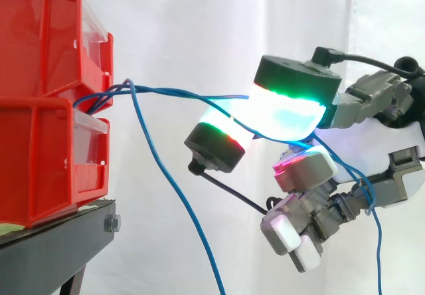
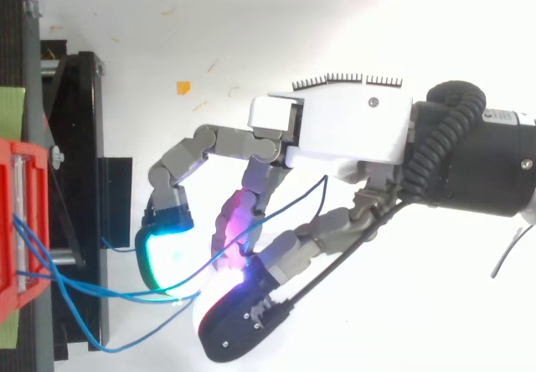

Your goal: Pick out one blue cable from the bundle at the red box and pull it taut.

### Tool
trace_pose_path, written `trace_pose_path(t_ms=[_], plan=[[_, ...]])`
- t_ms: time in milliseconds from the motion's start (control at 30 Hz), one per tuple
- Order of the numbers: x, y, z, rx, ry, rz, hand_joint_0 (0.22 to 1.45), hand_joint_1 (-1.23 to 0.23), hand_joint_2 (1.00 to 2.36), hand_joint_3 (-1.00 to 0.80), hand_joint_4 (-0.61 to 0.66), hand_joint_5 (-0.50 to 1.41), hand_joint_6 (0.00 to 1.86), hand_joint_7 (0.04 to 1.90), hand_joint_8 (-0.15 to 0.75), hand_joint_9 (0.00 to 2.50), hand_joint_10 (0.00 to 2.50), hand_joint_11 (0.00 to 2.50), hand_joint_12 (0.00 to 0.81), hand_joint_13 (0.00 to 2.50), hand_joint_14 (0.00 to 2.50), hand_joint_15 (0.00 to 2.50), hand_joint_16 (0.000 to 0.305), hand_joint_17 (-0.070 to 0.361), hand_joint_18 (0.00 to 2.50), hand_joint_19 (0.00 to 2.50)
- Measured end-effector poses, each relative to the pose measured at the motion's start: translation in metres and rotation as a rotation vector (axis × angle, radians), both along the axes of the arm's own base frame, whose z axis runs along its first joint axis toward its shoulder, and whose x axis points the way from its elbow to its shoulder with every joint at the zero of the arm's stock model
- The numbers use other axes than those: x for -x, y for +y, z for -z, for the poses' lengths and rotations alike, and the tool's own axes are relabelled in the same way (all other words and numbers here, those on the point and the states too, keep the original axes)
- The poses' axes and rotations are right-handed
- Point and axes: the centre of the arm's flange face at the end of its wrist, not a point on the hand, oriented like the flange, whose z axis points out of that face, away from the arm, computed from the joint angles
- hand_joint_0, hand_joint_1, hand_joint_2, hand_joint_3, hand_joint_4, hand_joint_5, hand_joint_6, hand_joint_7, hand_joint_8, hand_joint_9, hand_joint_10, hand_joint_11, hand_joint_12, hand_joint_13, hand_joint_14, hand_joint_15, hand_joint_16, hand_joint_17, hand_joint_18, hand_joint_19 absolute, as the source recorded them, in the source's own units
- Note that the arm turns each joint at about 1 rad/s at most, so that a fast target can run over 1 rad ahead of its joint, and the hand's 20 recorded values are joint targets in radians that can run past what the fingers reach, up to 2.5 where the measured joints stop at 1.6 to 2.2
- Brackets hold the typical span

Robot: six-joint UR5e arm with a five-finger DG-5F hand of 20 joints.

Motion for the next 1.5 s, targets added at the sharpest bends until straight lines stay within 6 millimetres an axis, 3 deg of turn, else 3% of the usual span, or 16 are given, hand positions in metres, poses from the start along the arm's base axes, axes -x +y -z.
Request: trace_pose_path(t_ms=[100,233,433,467,500,567,600,667,800,900,1067,1200,1500], plan=[[-0.0001,0.0,-0.0001,0.0,-0.001,0.0,0.62,-0.86,1.0,-0.5,-0.44,-0.02,0.91,1.01,0.169,1.46,0.03,0.84,0.314,1.0,0.02,0.63,0.042,0.095,0.81,0.63],[-0.0001,0.0002,0.0,0.0,0.0,0.0,0.6,-0.86,1.01,-0.37,-0.38,-0.02,0.9,0.96,0.151,1.45,0.03,0.78,0.309,0.97,0.03,0.62,0.044,0.099,0.75,0.65],[0.0,0.0003,0.0001,0.0,0.0,0.0,0.56,-0.82,1.0,-0.12,-0.33,-0.01,0.86,0.99,0.212,1.44,0.03,0.68,0.395,1.0,0.02,0.58,0.062,0.141,0.82,0.59],[0.0,0.0003,0.0001,0.0,0.0,0.0,0.5,-0.76,1.27,-0.13,-0.33,-0.02,0.87,1.03,0.242,1.41,0.03,0.7,0.423,1.0,0.02,0.57,0.067,0.15,0.83,0.57],[0.0,0.0003,0.0001,0.0,0.001,0.0,0.5,-0.79,1.32,-0.11,-0.3,-0.04,0.89,1.02,0.25,1.34,0.03,0.72,0.428,0.97,0.02,0.58,0.067,0.151,0.81,0.58],[0.0,0.0003,0.0003,0.0,0.001,0.0,0.55,-0.85,1.26,-0.08,-0.27,-0.07,0.92,0.98,0.248,1.25,0.03,0.76,0.419,0.89,0.02,0.59,0.064,0.144,0.75,0.59],[0.0,0.0004,0.0003,0.0,0.001,-0.001,0.66,-0.89,1.0,-0.07,-0.28,-0.09,0.93,0.98,0.242,1.18,0.03,0.79,0.392,0.81,0.02,0.59,0.058,0.131,0.68,0.6],[0.0,0.001,0.0002,0.0,0.001,-0.001,0.7,-0.9,1.01,-0.15,-0.31,-0.11,0.94,1.0,0.205,1.07,0.03,0.82,0.352,0.73,0.02,0.61,0.048,0.108,0.59,0.61],[0.0,0.0014,0.0002,0.0,0.001,-0.002,0.8,-0.93,1.0,-0.5,-0.36,-0.12,0.95,1.01,0.182,1.01,0.03,0.81,0.332,0.64,0.02,0.54,0.045,0.101,0.54,0.55],[-0.0001,0.0016,0.0003,0.0,0.001,-0.002,0.76,-0.94,1.0,-0.5,-0.37,-0.1,0.95,1.09,0.173,1.05,0.03,0.82,0.322,0.65,0.02,0.53,0.044,0.1,0.6,0.52],[-0.0001,0.0016,0.0004,0.0,0.0,-0.002,0.63,-0.92,1.0,-0.5,-0.26,-0.07,0.92,0.99,0.185,1.15,0.03,0.81,0.318,0.72,0.02,0.55,0.043,0.097,0.62,0.56],[0.0,0.0014,0.0005,0.0,0.0,-0.002,0.52,-0.8,1.0,-0.5,-0.25,-0.05,0.88,0.98,0.19,1.23,0.03,0.77,0.335,0.78,0.02,0.54,0.046,0.103,0.67,0.58],[0.0002,-0.0002,0.0004,0.0,0.001,0.0,0.44,-0.72,1.0,-0.5,-0.23,-0.03,0.84,0.97,0.21,1.3,0.03,0.74,0.363,0.84,0.02,0.54,0.052,0.118,0.75,0.57]])
